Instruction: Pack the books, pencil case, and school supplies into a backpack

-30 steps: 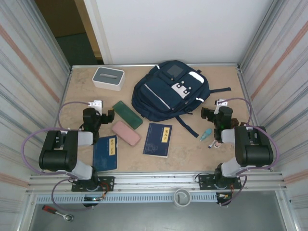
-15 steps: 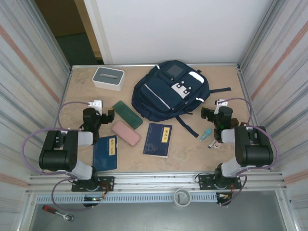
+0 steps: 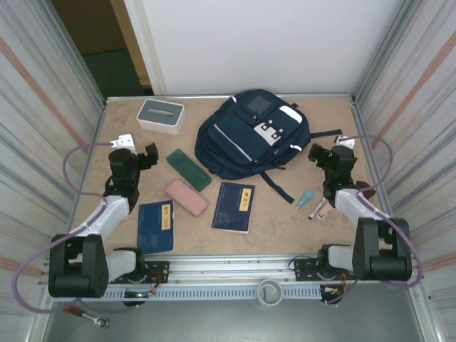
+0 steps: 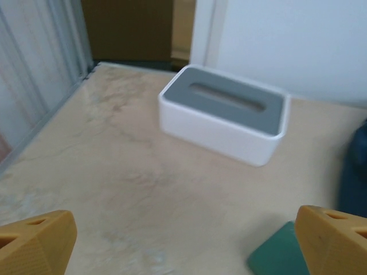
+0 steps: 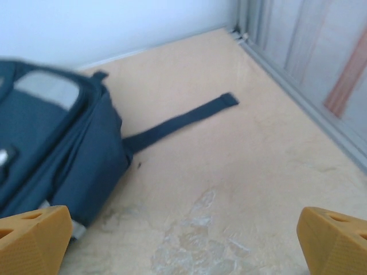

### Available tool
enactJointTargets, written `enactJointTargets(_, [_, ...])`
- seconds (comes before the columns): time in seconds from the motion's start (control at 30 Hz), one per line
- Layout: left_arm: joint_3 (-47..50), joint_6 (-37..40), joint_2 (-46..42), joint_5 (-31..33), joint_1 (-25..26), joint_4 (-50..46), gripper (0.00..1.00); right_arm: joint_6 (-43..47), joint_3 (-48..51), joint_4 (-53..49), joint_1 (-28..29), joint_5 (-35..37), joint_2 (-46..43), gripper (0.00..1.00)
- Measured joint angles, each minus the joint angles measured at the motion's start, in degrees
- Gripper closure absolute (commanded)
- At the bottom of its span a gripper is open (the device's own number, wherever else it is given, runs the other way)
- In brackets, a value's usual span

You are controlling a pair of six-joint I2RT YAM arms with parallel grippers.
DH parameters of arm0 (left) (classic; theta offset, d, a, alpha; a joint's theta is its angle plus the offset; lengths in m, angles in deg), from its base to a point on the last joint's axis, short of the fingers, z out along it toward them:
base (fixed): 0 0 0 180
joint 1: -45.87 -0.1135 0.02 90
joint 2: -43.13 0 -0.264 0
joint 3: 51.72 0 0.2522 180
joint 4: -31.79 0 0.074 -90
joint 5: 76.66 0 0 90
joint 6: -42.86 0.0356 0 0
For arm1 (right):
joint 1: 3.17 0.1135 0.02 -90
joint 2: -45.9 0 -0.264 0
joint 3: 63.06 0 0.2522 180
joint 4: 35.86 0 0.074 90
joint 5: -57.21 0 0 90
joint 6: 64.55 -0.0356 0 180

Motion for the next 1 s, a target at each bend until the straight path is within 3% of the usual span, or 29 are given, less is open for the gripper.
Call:
enactJointTargets(0.13, [-3.1, -7.3, 2.6, -4.3, 6.4, -5.7, 0.07, -5.2, -10.3, -11.7, -0.8, -5.3, 2.1, 0.0])
enactJointTargets(0.27, [-11.0, -12.3, 11.1, -6.5, 18.9, -13.6, 0.01, -7.8, -23.0, -21.0, -0.5, -14.4, 12.5, 0.05])
enactJointTargets(0.37, [-17.9, -15.8, 18.5, -9.5, 24.9, -17.1, 0.01, -9.6, -27.8, -25.0, -0.9, -20.4, 19.6, 0.07])
enactJointTargets(0.63, [-27.9, -21.6, 31.6, -13.2, 29.0, -22.6, 0.08, -15.1, -33.2, -29.7, -1.9, -30.4, 31.9, 0.23])
enactJointTargets(0.8, [-28.7, -24.6, 34.2, -14.1, 29.8, -22.9, 0.3, -18.4, -32.9, -27.9, -1.9, -35.2, 34.6, 0.37])
enactJointTargets(1.0, [-31.9, -26.3, 38.5, -16.9, 30.8, -22.0, 0.69, -22.8, -31.0, -23.6, -1.9, -40.9, 36.1, 0.73])
